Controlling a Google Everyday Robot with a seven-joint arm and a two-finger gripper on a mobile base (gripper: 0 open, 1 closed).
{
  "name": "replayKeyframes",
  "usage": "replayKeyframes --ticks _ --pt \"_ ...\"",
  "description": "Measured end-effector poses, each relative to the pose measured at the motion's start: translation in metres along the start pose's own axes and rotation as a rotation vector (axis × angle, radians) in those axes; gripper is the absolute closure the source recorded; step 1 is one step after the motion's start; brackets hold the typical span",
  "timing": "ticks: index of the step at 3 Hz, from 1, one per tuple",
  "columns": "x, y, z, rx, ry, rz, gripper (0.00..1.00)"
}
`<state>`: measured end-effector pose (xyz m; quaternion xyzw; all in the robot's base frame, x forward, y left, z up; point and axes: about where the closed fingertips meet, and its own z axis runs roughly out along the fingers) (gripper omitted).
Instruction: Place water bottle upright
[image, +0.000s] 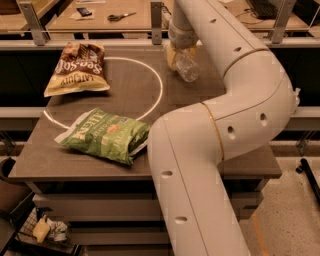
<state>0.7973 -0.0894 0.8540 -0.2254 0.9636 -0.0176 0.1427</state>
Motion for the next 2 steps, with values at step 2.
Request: replayKeyframes --ticks 2 --pt "0.005 -0.031 -0.038 0.048 -0.080 0.006 1.00"
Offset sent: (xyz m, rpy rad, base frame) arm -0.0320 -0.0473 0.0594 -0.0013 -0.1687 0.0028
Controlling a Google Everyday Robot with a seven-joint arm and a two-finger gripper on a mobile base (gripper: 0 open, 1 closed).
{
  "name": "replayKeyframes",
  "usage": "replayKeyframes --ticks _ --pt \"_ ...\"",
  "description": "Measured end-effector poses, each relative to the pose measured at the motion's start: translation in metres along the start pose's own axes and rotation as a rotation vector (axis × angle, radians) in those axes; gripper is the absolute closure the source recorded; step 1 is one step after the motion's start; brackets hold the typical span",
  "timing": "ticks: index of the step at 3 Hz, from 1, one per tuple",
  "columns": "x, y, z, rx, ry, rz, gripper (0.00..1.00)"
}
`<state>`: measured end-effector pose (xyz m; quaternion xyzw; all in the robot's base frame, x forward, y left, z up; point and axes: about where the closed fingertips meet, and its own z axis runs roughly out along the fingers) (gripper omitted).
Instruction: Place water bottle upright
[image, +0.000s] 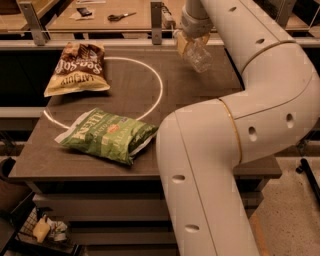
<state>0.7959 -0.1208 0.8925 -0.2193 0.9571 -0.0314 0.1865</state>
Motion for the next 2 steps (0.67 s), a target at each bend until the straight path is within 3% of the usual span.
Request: replayKeyframes --ticks 2 --pt "-0.003 -0.018 -0.050 -0.014 -0.169 -0.073 1.00"
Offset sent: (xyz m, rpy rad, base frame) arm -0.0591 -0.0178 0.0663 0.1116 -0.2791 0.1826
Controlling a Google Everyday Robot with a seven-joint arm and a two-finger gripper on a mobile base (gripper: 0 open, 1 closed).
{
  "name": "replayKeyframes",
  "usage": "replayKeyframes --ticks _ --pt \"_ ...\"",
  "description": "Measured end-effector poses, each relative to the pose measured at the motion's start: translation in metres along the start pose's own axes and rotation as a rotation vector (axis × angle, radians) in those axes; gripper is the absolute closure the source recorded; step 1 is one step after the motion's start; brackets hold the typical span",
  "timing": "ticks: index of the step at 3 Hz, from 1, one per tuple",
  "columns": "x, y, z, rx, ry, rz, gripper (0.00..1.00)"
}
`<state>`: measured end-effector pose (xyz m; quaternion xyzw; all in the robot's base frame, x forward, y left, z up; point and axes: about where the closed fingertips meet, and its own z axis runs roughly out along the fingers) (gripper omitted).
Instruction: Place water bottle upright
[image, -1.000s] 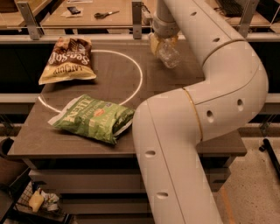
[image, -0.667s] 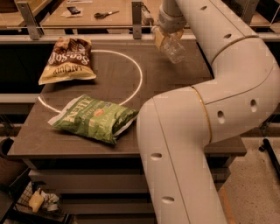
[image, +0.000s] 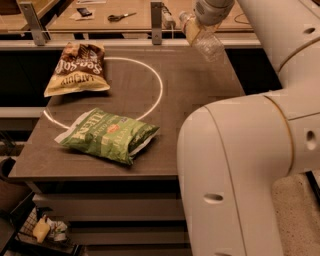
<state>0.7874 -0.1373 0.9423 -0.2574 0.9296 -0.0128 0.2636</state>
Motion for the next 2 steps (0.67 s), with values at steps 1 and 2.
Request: replayKeyframes --ticks 1,2 --pt "-0.001 0.002 -0.020 -0.036 -0.115 -0.049 1.00" --pt "0.002 0.008 -0.034 -0.070 -0.221 -0.086 1.00"
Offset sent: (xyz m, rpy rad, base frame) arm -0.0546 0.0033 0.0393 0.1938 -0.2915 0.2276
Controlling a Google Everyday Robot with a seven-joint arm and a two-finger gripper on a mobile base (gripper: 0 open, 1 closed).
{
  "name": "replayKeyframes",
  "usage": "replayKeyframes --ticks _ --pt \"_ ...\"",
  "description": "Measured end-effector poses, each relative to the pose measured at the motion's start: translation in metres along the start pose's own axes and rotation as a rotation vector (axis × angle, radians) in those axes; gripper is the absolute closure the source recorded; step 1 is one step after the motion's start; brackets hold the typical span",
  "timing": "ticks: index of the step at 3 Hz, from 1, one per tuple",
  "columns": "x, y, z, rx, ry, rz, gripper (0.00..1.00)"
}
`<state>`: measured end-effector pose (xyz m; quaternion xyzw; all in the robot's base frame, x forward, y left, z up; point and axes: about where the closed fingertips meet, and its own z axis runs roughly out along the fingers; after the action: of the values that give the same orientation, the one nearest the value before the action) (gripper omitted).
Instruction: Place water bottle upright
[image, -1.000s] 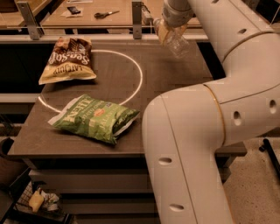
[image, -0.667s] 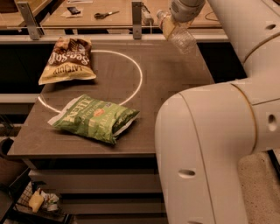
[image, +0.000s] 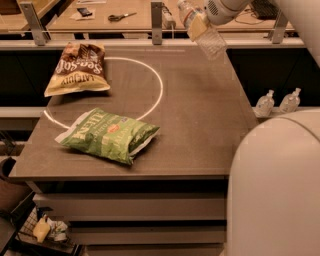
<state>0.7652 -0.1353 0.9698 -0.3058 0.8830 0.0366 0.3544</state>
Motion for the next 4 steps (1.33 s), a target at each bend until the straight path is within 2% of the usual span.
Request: replayKeyframes --ticks 2,4 --pt "-0.006 0.013 -0.022 -0.068 -0.197 -0.070 1.00" --pt "-0.017 0.012 -0.032 -0.164 -0.368 -0.131 1.00"
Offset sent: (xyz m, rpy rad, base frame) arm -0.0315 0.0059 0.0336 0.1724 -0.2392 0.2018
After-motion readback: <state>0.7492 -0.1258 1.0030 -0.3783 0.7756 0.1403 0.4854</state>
